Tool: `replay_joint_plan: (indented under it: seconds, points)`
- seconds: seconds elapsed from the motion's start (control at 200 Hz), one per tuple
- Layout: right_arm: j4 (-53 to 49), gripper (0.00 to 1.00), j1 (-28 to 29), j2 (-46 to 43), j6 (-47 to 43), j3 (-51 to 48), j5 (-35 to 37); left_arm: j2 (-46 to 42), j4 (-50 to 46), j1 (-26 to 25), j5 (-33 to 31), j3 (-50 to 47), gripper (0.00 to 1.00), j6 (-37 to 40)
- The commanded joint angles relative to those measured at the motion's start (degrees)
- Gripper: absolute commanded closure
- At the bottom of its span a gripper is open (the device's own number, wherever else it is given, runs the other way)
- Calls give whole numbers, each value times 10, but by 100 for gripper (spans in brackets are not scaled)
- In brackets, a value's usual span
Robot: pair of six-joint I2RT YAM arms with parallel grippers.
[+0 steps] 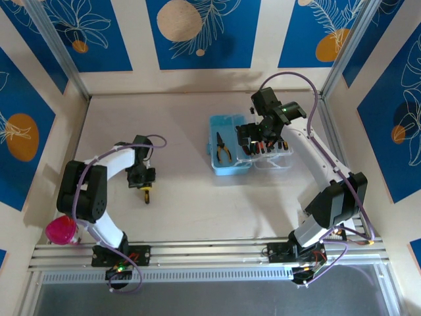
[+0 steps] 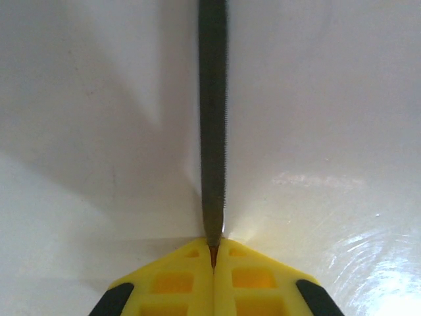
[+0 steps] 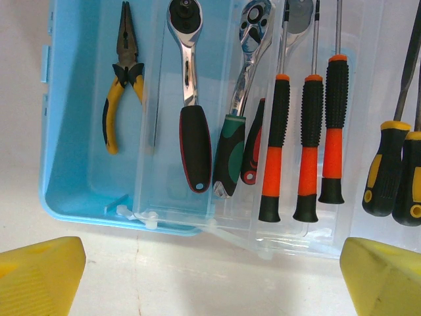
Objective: Pack the tool kit
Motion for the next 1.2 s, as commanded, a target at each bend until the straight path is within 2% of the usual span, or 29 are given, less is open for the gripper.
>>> replay_joint_plan:
  seconds: [0.0, 0.355, 0.535, 0.695, 0.84, 0.955, 1.196]
  points:
    - [0, 1, -2, -23, 7, -7, -18, 10, -1, -1, 37, -1, 100, 0]
    - [0, 1, -1, -28, 7, 1, -31, -29, -46, -16, 63, 82, 100, 12]
    - [27, 1, 14, -39, 3, -3, -74, -54, -45, -30, 143, 142, 100, 5]
    - [106, 1, 50, -57, 14, -33, -168, -48, -23, -67, 222, 219, 100, -10]
    - [158, 1, 83, -49, 38, -54, -215, -32, 21, -98, 290, 279, 100, -42]
    - [196, 1, 113, -38, 52, -65, -227, -23, 74, -118, 339, 309, 100, -78]
    - [285, 3, 139, -30, 93, -87, -251, -13, 181, -156, 398, 313, 100, -145]
